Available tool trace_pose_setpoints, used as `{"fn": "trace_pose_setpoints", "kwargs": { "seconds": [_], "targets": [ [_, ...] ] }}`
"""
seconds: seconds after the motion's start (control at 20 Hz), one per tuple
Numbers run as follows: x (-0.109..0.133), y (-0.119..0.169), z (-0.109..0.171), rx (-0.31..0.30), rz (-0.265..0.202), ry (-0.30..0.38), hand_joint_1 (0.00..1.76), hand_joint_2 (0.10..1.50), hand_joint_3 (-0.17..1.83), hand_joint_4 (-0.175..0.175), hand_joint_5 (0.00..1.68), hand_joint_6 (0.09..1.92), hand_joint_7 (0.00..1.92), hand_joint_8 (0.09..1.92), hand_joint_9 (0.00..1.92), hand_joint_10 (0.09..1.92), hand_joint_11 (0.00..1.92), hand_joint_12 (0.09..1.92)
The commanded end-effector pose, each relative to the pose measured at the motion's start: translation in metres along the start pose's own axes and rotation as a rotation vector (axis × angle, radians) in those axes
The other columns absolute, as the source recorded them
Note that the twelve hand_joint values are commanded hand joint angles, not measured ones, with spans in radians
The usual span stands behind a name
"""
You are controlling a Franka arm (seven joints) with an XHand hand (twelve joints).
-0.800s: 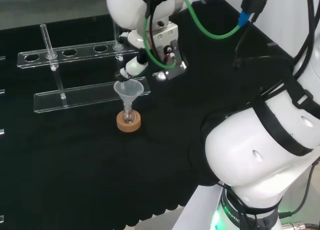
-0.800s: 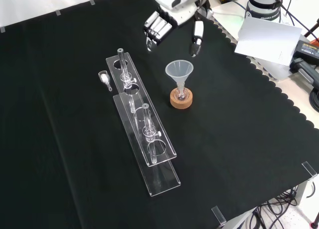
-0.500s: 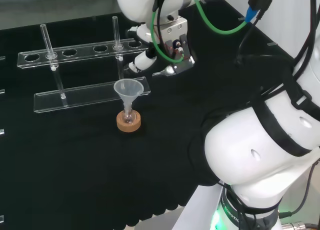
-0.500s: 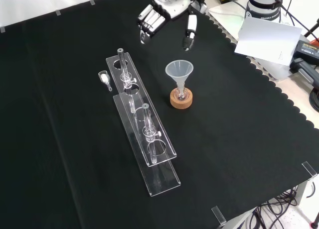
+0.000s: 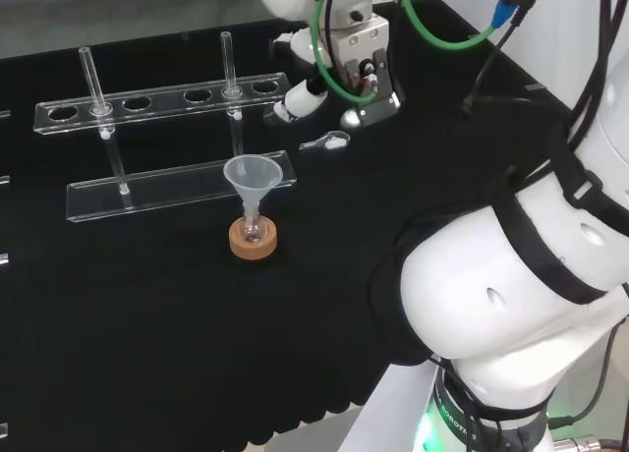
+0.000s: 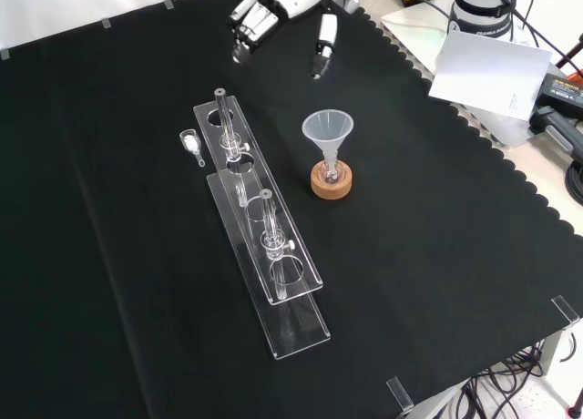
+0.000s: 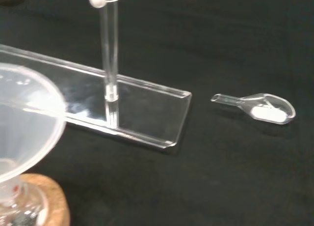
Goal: Pick up the weighing funnel.
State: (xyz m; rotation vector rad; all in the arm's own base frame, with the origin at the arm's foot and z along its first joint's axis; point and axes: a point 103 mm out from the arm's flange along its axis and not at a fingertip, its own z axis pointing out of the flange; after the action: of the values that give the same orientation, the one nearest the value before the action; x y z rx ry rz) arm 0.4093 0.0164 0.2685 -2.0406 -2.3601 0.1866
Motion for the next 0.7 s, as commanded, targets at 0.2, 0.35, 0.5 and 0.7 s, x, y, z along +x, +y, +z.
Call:
{"fn": "trace_pose_setpoints", "kwargs": {
  "seconds": [0.2, 0.35, 0.5, 0.7],
  "targets": [
    [-0.063, 0.03, 0.005, 0.036, 0.074, 0.028, 0.66, 0.72, 0.21, -0.061, 0.47, 0.09, 0.36, 0.69, 0.61, 0.6, 0.32, 1.36],
    [-0.083, 0.043, 0.012, 0.038, 0.093, 0.057, 0.68, 0.72, 0.21, -0.06, 0.47, 0.09, 0.37, 0.69, 0.61, 0.6, 0.33, 1.36],
    [-0.1, 0.054, 0.019, 0.05, 0.109, 0.063, 0.69, 0.71, 0.23, -0.059, 0.47, 0.09, 0.37, 0.69, 0.62, 0.58, 0.34, 1.35],
    [-0.111, 0.067, 0.032, 0.065, 0.116, 0.079, 0.69, 0.71, 0.23, -0.057, 0.48, 0.09, 0.36, 0.68, 0.61, 0.57, 0.34, 1.34]
  ]
}}
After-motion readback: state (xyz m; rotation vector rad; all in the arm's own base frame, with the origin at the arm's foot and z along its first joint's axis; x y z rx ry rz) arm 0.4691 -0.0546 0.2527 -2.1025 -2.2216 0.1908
